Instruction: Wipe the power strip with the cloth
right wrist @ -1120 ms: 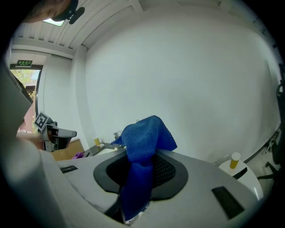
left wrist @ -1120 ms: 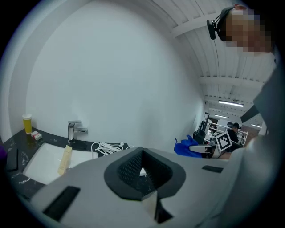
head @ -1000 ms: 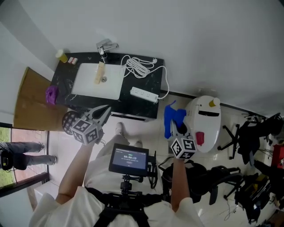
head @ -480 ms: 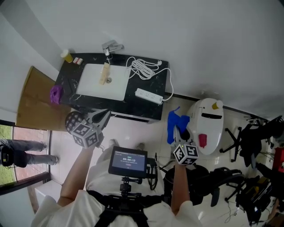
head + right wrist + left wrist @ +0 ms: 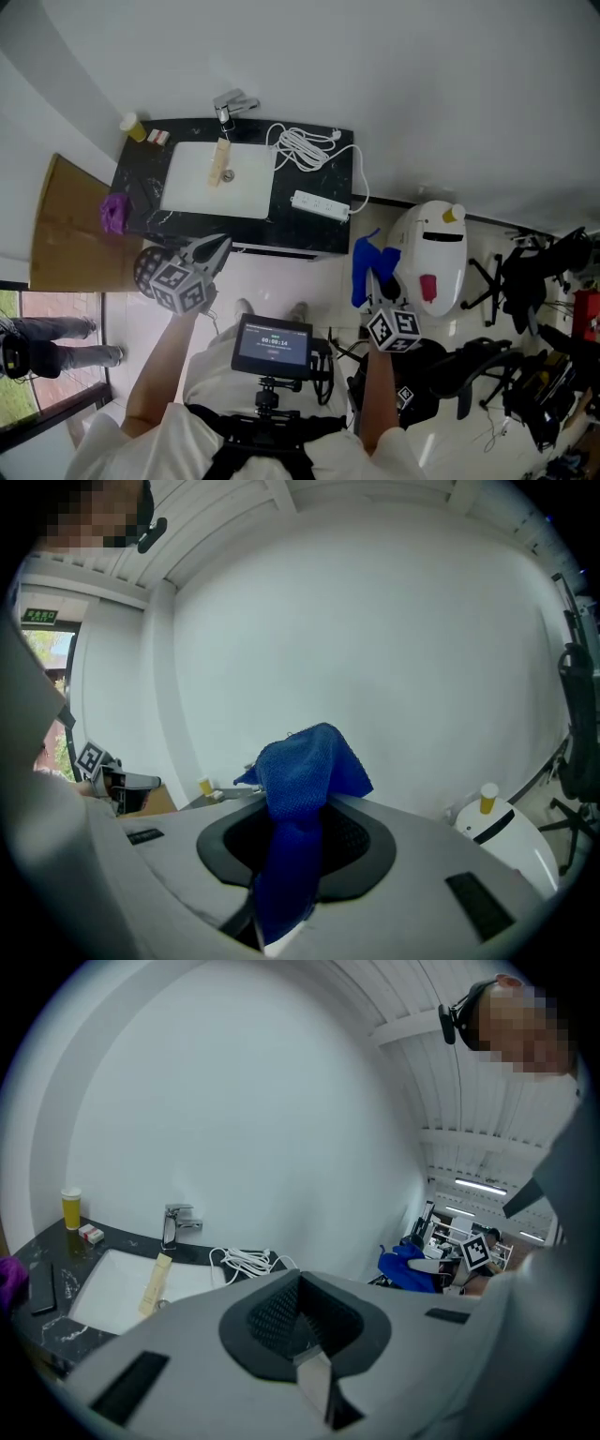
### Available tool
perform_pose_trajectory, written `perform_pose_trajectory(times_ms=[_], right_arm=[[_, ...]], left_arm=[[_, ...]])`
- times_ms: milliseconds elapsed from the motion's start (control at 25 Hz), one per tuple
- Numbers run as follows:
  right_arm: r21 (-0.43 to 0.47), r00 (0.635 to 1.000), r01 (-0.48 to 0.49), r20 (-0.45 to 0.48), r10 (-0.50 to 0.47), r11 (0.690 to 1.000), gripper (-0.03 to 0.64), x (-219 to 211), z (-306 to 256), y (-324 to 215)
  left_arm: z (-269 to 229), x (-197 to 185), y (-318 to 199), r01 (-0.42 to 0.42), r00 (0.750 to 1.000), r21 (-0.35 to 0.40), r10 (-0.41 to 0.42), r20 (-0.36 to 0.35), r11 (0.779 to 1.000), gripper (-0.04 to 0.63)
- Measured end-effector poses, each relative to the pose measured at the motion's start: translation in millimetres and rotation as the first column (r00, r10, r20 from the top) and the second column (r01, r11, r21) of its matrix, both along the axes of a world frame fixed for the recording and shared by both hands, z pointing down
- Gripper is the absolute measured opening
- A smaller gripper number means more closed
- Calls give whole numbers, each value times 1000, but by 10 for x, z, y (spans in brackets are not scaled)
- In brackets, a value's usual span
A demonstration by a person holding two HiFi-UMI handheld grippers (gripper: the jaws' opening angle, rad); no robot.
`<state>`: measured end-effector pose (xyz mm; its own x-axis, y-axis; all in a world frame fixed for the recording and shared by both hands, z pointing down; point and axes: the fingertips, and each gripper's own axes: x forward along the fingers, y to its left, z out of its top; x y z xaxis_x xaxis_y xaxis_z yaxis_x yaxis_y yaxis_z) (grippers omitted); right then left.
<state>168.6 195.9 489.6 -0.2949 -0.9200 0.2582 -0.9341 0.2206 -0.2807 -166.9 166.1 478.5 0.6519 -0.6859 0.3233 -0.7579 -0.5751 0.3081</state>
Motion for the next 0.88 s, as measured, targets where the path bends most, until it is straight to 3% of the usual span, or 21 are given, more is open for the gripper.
perform_pose_trajectory(times_ms=[400, 600, 880], right_arm=[[-12, 995, -98, 29, 98, 995, 101, -689, -64, 42], [-17, 990, -135, 31, 136, 991, 100, -831, -27, 63], [-7, 996, -91, 3, 91, 996, 98, -1033, -6, 59]], left_arm=[[40, -649, -322, -88, 996, -11, 88, -15, 996, 5], [30, -749, -475, -120, 993, -5, 120, -8, 993, 5], [-14, -709, -577, -132, 991, 5, 132, -9, 991, 5]])
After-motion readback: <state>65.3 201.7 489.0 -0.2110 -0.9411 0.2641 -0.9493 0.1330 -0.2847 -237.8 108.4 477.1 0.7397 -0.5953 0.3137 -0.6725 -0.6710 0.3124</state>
